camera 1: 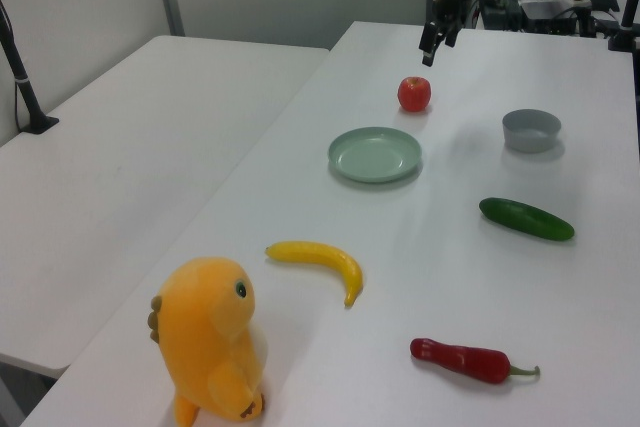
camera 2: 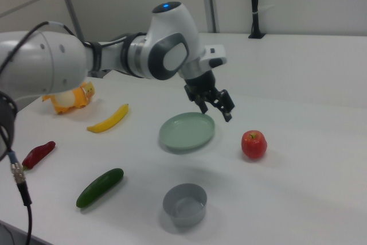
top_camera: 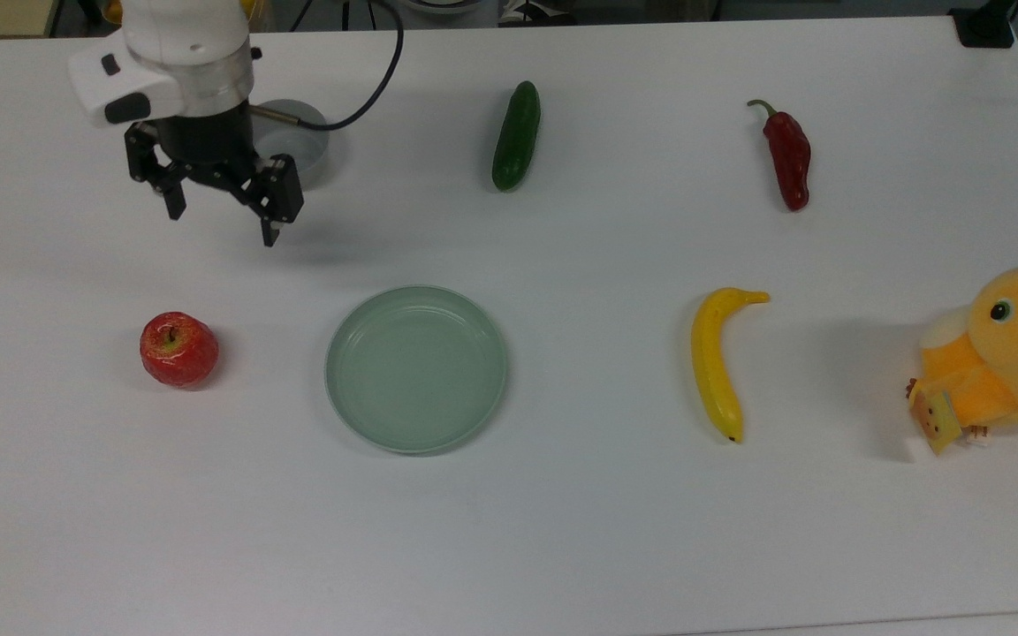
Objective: Put the red apple in the bowl
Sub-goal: 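Move the open gripper over the red apple and lower it, then close the gripper around the red apple, then lift the red apple and carry it over the grey bowl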
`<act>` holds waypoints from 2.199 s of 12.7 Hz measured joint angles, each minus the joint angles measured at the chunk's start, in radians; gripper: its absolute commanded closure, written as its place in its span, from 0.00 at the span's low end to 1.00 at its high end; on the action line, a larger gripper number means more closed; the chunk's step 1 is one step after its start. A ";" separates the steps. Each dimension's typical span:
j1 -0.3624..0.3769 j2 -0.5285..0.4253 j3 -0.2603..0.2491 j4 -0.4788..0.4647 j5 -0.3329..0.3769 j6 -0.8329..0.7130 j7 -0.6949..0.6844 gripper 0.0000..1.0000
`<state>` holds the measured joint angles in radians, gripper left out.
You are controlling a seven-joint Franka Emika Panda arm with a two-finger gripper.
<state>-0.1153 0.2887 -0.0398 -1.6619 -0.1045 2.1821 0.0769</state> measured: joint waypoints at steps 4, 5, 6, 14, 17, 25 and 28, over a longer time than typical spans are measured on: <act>-0.021 0.139 -0.031 0.130 -0.005 0.018 0.000 0.00; -0.027 0.171 -0.031 0.143 -0.013 0.072 0.000 0.00; -0.028 0.201 -0.032 0.149 -0.017 0.115 0.000 0.00; -0.028 0.303 -0.043 0.190 -0.062 0.166 0.000 0.00; -0.028 0.344 -0.054 0.219 -0.071 0.169 0.000 0.32; -0.034 0.365 -0.054 0.240 -0.122 0.170 0.000 0.86; -0.057 0.331 -0.046 0.250 -0.122 0.170 0.000 0.86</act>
<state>-0.1727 0.6199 -0.0855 -1.4115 -0.2267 2.3525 0.0766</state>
